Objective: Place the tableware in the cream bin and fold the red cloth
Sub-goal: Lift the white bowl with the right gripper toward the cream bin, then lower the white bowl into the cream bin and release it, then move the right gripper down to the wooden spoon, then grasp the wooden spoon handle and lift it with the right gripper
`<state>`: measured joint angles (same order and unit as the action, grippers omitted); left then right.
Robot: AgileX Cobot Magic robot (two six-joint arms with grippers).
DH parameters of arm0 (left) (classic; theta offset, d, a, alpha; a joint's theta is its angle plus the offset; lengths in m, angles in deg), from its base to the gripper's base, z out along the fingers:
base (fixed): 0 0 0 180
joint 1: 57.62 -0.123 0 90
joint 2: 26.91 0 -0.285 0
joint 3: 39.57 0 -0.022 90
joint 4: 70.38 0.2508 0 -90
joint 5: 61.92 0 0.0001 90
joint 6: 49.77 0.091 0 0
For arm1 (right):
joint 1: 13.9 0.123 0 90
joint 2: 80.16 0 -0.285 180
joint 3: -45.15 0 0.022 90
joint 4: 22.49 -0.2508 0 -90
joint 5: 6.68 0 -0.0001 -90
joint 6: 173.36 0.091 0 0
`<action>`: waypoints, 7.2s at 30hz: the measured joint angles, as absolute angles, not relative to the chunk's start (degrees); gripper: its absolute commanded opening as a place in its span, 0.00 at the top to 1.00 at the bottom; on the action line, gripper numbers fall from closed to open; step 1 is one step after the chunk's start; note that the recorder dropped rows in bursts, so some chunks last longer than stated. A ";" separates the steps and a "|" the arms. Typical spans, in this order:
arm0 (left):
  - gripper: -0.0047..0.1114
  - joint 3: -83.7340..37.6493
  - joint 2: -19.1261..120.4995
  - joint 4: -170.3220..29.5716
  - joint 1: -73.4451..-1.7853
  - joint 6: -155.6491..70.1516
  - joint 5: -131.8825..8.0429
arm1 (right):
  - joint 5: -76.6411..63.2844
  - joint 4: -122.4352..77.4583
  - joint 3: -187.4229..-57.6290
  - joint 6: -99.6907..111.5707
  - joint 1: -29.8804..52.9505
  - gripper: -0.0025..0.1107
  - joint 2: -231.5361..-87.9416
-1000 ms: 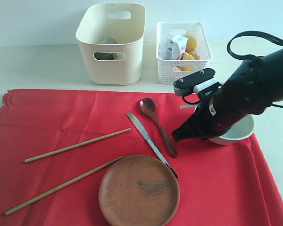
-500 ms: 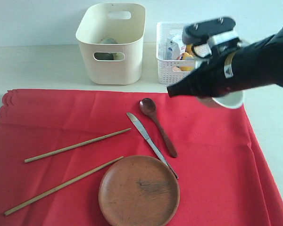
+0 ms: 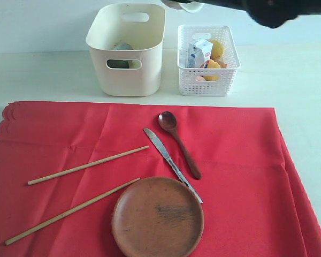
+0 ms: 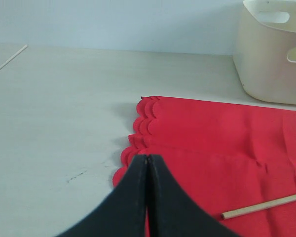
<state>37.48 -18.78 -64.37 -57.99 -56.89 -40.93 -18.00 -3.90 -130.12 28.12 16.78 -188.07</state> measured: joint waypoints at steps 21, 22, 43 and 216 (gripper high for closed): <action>0.96 37.48 -18.78 -64.37 -57.99 -56.89 -40.93 | -17.13 -3.25 -157.35 27.99 16.78 0.98 -216.17; 0.96 37.48 -18.78 -64.37 -57.99 -56.89 -40.93 | -17.13 -3.25 -157.45 27.99 16.78 0.98 -216.48; 0.96 37.48 -18.78 -64.37 -57.99 -56.89 -40.93 | -17.00 -3.05 -157.76 27.61 16.78 0.98 -218.00; 0.96 37.48 -18.78 -64.37 -57.99 -56.89 -40.93 | 8.73 -47.14 -119.27 -3.06 16.78 0.98 -187.60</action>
<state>37.48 -18.78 -64.37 -57.99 -56.89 -40.93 8.73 -47.14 -119.27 -3.06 16.78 -187.60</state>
